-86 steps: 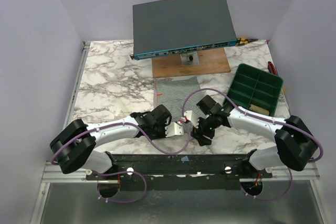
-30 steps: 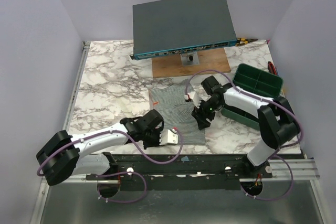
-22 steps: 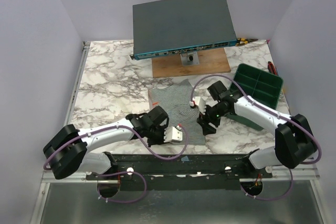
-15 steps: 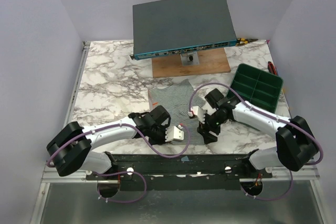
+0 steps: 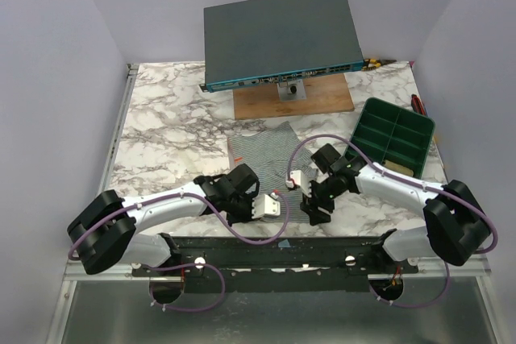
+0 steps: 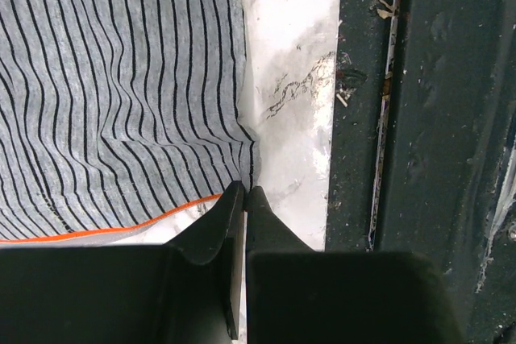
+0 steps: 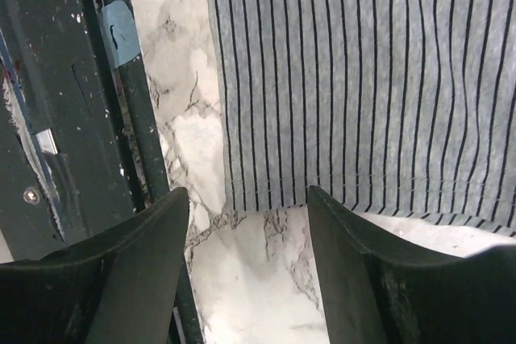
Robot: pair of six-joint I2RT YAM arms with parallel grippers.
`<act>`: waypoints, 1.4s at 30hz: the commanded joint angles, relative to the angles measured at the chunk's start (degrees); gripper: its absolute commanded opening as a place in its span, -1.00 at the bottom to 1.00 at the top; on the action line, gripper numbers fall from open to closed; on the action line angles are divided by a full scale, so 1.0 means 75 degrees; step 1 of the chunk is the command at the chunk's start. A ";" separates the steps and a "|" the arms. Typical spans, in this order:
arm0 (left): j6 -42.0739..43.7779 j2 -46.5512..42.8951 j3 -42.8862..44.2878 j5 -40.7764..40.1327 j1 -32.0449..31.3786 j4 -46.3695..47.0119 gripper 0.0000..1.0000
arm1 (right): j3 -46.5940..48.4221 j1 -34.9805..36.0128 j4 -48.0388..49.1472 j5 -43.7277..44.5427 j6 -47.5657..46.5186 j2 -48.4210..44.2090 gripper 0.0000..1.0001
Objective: Roll the underwear
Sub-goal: Fold the underwear at the center of the board.
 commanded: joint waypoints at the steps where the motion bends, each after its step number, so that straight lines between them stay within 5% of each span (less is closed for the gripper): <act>1: -0.0078 -0.0122 -0.0126 -0.0206 -0.0022 0.0276 -1.00 | -0.0089 0.0190 0.0469 -0.0150 -0.0023 0.0040 0.26; 42: -0.0057 -0.0330 -0.0151 -0.0510 -0.0025 0.0046 -1.00 | -0.1089 0.0544 0.1036 0.1410 -0.1151 -0.0001 0.00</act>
